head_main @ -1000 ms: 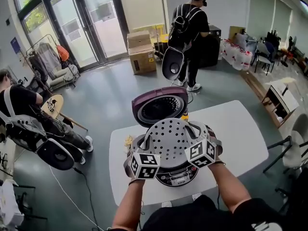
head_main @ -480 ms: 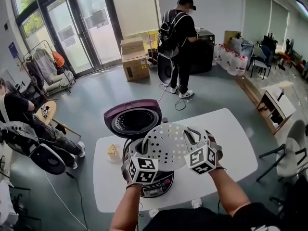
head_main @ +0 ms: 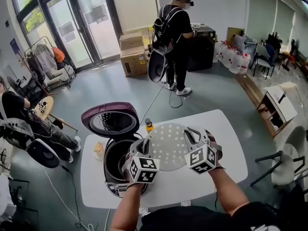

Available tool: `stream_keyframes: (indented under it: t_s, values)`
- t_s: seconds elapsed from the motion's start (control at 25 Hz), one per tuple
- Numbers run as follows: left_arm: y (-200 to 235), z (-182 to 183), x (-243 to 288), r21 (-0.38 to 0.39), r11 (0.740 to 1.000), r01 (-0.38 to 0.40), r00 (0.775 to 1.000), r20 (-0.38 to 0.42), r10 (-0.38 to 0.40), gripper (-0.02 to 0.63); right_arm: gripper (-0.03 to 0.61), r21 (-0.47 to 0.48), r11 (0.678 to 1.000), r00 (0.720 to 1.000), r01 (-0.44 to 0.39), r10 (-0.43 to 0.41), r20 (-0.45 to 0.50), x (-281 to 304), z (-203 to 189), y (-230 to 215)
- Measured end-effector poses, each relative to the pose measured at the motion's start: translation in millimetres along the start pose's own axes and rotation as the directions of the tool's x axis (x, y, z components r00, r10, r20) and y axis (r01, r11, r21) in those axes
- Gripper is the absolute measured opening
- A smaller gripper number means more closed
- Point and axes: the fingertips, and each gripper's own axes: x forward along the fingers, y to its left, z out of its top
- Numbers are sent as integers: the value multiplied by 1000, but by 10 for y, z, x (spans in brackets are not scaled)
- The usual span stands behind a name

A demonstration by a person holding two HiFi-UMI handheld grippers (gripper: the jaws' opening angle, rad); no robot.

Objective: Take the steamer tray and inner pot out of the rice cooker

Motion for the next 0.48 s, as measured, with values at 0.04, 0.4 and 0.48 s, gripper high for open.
stream_keyframes:
  t_s: [0.04, 0.4, 0.48]
  values:
    - [-86, 18, 47, -6, 1000, 2, 1000, -8, -2, 32, 54, -2, 1000, 1000, -8, 8, -2, -3, -89, -44]
    - [-664, -49, 635, -55, 998, 20, 995, -94, -25, 29, 52, 14, 996, 994, -91, 92, -64, 196, -846, -241]
    - [-787, -153, 805, -66, 997, 36, 992, -118, -44, 31, 52, 20, 994, 990, -107, 108, -86, 284, -1021, -226]
